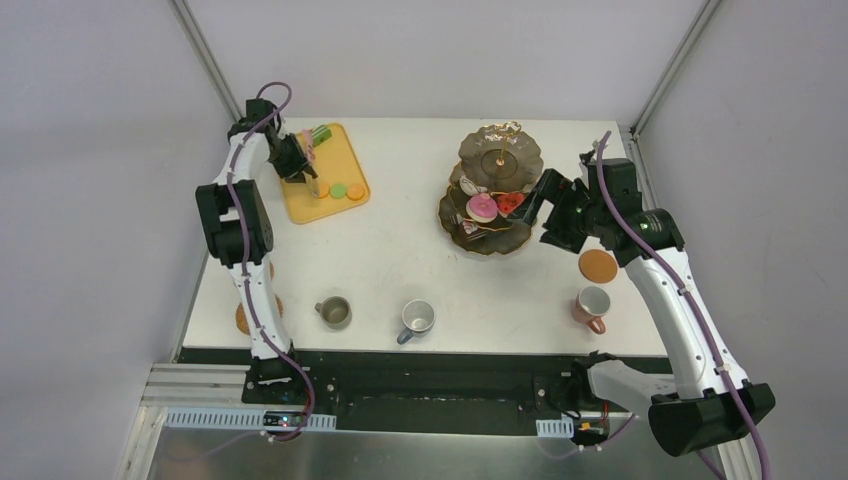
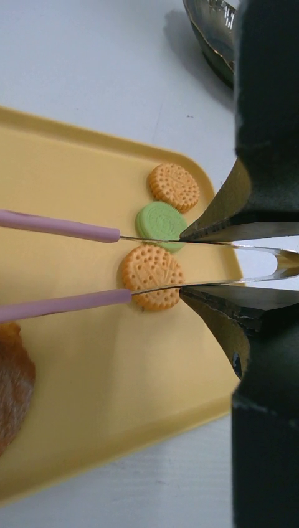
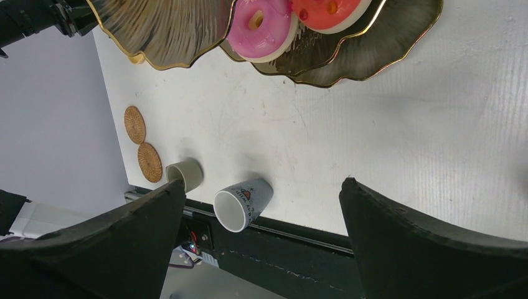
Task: Serve the afternoon tea
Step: Adjust the dessert on the tray.
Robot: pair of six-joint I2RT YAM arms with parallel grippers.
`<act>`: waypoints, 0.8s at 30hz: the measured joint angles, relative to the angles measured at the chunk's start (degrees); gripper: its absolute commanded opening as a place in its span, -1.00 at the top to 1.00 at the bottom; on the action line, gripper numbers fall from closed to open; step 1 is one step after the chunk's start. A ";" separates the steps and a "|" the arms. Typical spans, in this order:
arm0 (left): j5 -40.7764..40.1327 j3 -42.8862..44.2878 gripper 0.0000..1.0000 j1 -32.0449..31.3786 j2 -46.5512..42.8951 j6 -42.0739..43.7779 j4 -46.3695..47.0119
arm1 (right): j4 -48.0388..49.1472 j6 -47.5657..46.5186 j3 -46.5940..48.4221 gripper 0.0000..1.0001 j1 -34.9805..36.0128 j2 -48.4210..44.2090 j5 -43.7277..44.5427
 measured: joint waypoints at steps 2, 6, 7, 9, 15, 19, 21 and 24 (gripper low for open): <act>0.02 -0.50 0.44 -0.94 -1.11 0.48 0.04 | 0.00 0.00 0.00 -0.98 -0.02 0.00 -0.04; 0.07 -4.11 0.43 -2.36 -5.44 0.76 0.39 | 0.00 0.00 -0.02 -0.98 -0.07 0.00 -0.09; 0.04 -4.70 0.43 -2.58 -6.51 0.76 0.24 | 0.00 0.00 -0.02 -0.98 -0.11 0.00 -0.11; -0.07 -4.92 0.42 -2.75 -8.26 0.79 0.00 | 0.00 0.00 -0.02 -0.98 -0.17 -0.02 -0.13; -0.24 -1.36 0.43 -1.60 -8.85 1.36 -1.33 | 0.00 0.02 -0.02 -0.97 -0.28 0.00 -0.17; 0.09 9.40 0.42 -0.79 -2.93 3.34 -4.66 | 0.00 0.02 -0.02 -0.98 -0.28 0.00 -0.15; -0.13 13.79 0.43 -0.63 0.24 4.52 -5.97 | 0.00 0.09 -0.02 -0.97 -0.28 0.00 -0.13; -0.28 14.80 0.50 -0.52 2.34 5.97 -7.28 | 0.00 0.15 -0.02 -0.98 -0.28 0.00 -0.13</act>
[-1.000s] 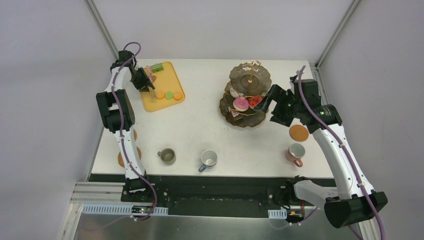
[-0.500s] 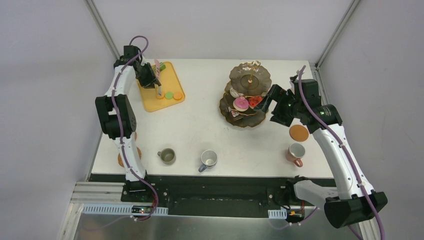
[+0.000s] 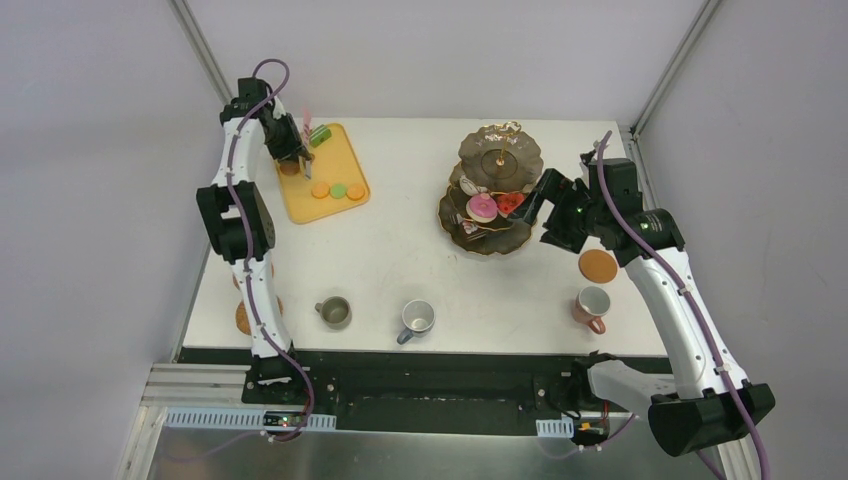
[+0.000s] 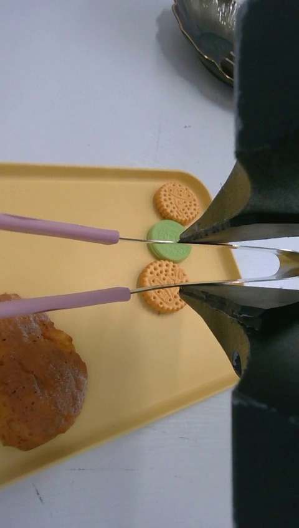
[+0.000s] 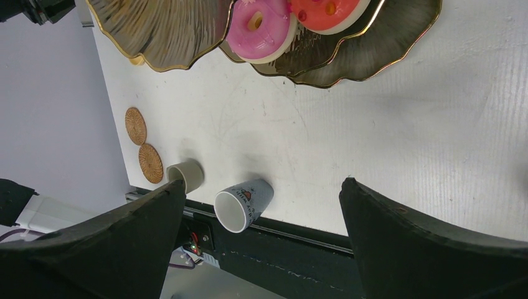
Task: Serve the afternoon tea
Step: Adjust the dessert on the tray.
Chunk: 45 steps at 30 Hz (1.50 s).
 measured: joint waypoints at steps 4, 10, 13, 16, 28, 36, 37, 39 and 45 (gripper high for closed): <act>0.22 -0.72 0.54 0.00 0.92 0.98 -0.61 | 0.02 0.04 0.00 -0.98 0.00 0.26 0.00; -0.35 -2.10 0.56 -0.42 1.09 1.25 -0.57 | 0.04 0.26 0.00 -0.98 0.00 1.20 -0.02; -2.08 -2.03 0.56 -1.31 1.11 2.34 -1.53 | 0.07 0.26 0.00 -0.98 0.00 1.20 -0.02; -4.92 -1.44 0.56 -3.21 1.70 3.39 -3.26 | 0.07 0.26 0.00 -0.98 -0.07 1.20 -0.02; -15.13 1.25 0.57 -9.14 5.70 6.21 -10.40 | 0.04 0.24 0.00 -0.98 -0.09 1.20 -0.04; -15.41 -4.50 0.50 -10.95 3.50 6.71 -9.05 | 0.04 0.22 0.00 -0.98 -0.11 1.18 -0.04; -15.04 -6.88 0.48 -11.23 1.95 6.73 -8.48 | 0.04 0.24 0.00 -0.98 -0.11 1.16 -0.02; -14.56 -10.08 0.47 -11.30 -1.01 6.78 -8.37 | 0.04 0.22 0.00 -0.98 -0.11 1.07 -0.02; -13.31 -8.81 0.45 -10.47 -7.15 7.52 -8.52 | 0.04 0.20 0.00 -0.98 -0.31 0.66 -0.13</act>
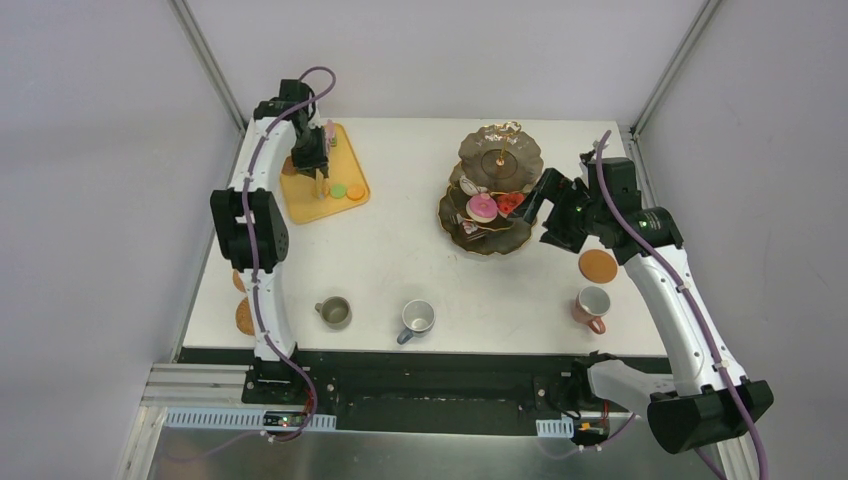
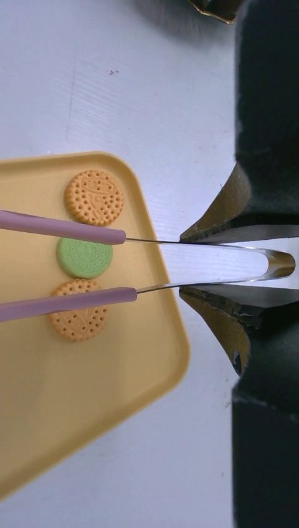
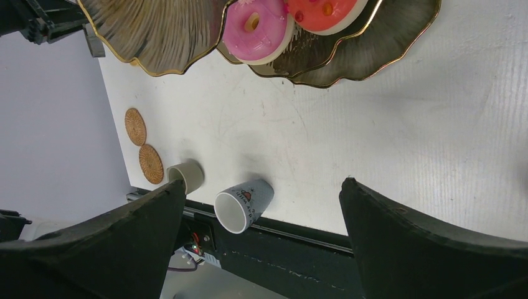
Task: Serve the afternoon tea
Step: Adjust the dessert on the tray.
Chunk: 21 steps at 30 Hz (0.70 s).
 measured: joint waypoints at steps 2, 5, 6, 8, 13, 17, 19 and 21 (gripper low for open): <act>0.04 1.16 0.41 0.66 -0.90 0.13 0.31 | 0.00 0.02 0.00 -0.98 -0.04 0.00 -0.22; 0.59 2.43 0.39 1.97 -1.07 0.39 0.33 | 0.02 0.04 0.00 -0.98 -0.07 0.00 -0.63; 0.94 2.73 0.38 2.49 -0.94 0.52 0.24 | 0.02 0.04 0.00 -0.98 -0.07 0.00 -0.79; 1.33 4.04 0.38 3.54 -0.28 0.92 -0.42 | 0.02 0.04 0.00 -0.98 -0.09 0.00 -0.87; 4.11 8.00 0.40 7.13 2.89 1.99 -0.15 | -0.04 0.02 0.00 -0.98 -0.15 0.00 -0.85; 4.22 8.44 0.48 9.38 5.14 1.90 0.52 | -0.07 0.04 0.00 -0.98 -0.15 0.00 -0.83; 3.58 9.22 0.49 10.05 6.47 1.40 0.63 | -0.07 0.04 0.00 -0.98 -0.15 0.07 -0.85; 2.03 9.62 0.50 10.12 7.76 0.66 1.29 | -0.07 0.04 0.00 -0.98 -0.15 0.24 -0.85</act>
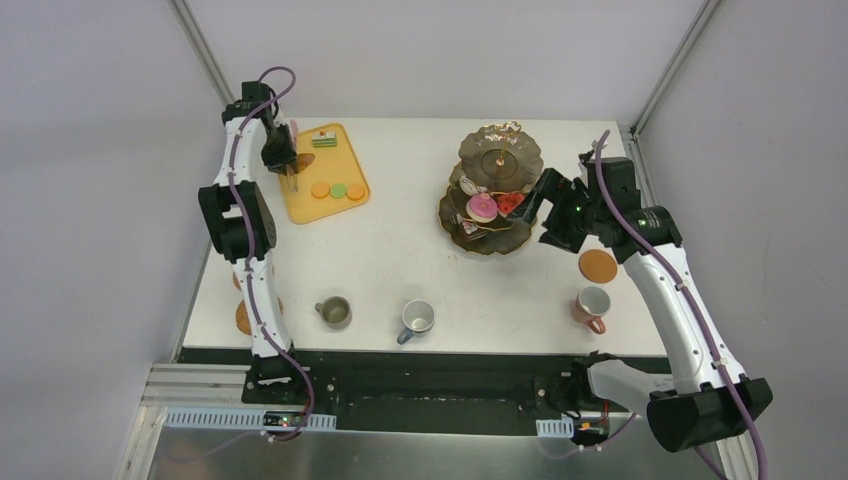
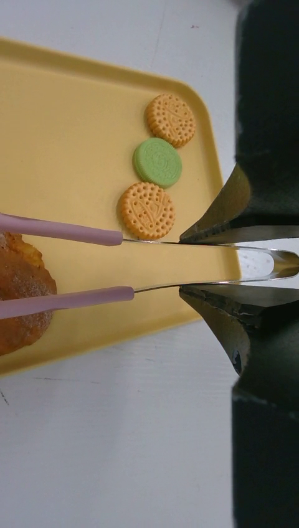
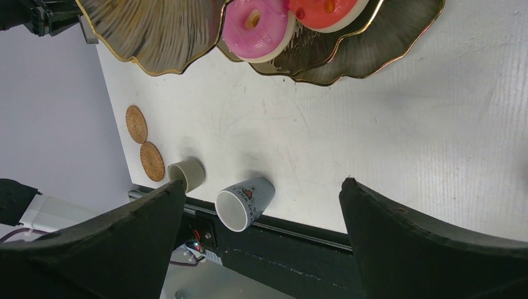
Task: Serve the afternoon tea
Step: Adjust the dessert on the tray.
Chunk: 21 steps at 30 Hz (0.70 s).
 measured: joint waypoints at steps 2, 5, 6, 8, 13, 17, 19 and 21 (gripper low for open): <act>-0.98 0.00 0.51 -0.22 0.92 -0.33 0.26 | 0.00 0.02 0.00 -0.98 0.00 0.33 -0.02; -1.27 0.98 0.52 -0.81 2.58 -0.44 0.35 | 0.00 0.15 0.00 -0.98 0.00 0.72 0.00; -1.53 1.44 0.52 -1.14 3.28 -0.42 0.35 | 0.00 0.20 0.00 -0.98 0.00 0.76 0.00; -2.51 1.84 0.52 -1.97 4.39 -0.42 0.42 | 0.00 0.22 0.00 -0.98 0.00 0.76 0.00; -3.80 1.84 0.52 -3.82 5.49 -0.42 -0.09 | 0.00 0.24 0.00 -0.98 0.00 0.76 0.02; -4.02 1.84 0.53 -4.87 5.49 -0.42 -0.17 | 0.00 0.24 0.00 -0.98 0.00 0.76 0.00; -4.09 1.75 0.52 -5.14 5.49 -0.42 -0.17 | 0.02 0.24 0.00 -0.98 0.00 0.79 0.00; -4.11 1.16 0.53 -5.33 5.35 -0.44 0.07 | 0.02 0.24 0.00 -0.98 0.00 0.79 0.00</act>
